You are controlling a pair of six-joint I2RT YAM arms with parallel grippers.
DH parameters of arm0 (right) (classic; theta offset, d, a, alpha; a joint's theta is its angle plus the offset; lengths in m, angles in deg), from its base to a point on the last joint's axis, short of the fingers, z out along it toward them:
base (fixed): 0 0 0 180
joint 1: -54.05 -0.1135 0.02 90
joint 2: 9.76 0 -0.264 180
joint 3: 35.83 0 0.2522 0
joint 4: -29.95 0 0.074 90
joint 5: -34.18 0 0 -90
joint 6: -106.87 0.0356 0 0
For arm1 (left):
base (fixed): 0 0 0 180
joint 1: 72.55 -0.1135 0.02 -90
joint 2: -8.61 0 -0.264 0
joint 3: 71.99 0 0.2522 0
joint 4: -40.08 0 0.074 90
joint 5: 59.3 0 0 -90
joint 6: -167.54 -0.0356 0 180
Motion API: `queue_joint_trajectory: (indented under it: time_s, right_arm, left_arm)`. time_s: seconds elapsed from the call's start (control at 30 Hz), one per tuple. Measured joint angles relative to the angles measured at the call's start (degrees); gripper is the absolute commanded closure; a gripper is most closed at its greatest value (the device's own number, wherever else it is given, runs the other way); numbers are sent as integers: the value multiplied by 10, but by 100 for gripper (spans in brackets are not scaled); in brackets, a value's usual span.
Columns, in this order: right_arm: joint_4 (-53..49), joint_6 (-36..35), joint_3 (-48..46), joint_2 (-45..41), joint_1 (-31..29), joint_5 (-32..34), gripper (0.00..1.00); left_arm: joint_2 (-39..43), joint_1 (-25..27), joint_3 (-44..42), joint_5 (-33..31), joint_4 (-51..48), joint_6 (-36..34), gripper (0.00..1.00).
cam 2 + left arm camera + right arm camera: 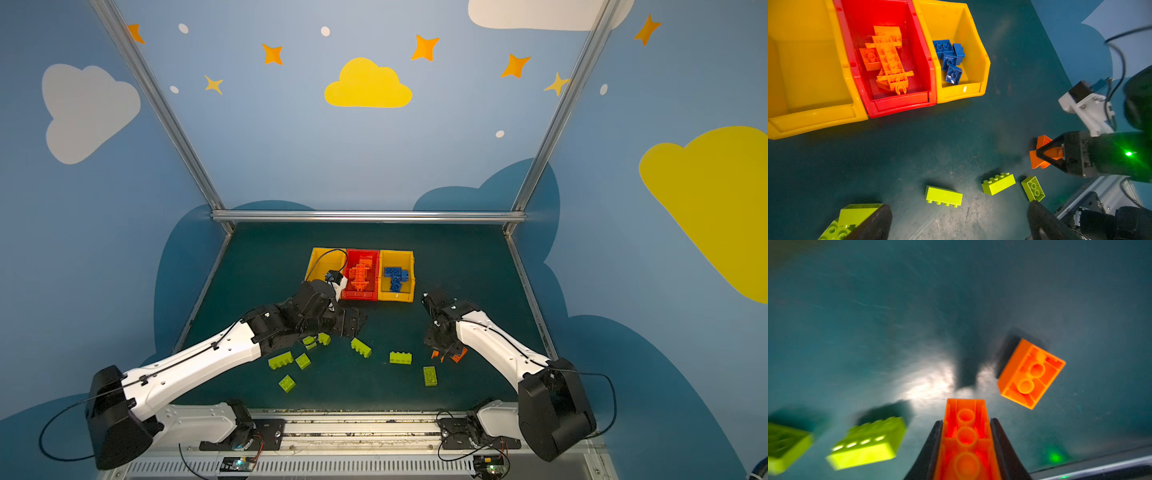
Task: Sort the legos into containers by color
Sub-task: 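Carry the orange arch brick into the red bin and open the right gripper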
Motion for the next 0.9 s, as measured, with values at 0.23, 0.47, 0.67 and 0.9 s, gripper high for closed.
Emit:
queue_joint_trajectory:
  time_s: [0.23,0.47,0.67,0.9]
  right_arm:
    - [-11,-45,216,101,-2,-55,79]
    - [-24,-99,476,304,-22,-107,78]
    - [-45,-136,652,451,-39,-149,78]
    - [-61,-163,762,558,-47,-194,76]
  left_arm:
    - [29,-20,-17,-26,-1,12,0]
    - [69,-54,-43,-47,-9,20,0]
    - [91,-85,-43,-68,-18,22,0]
    - [100,-113,-41,-82,-29,24,0]
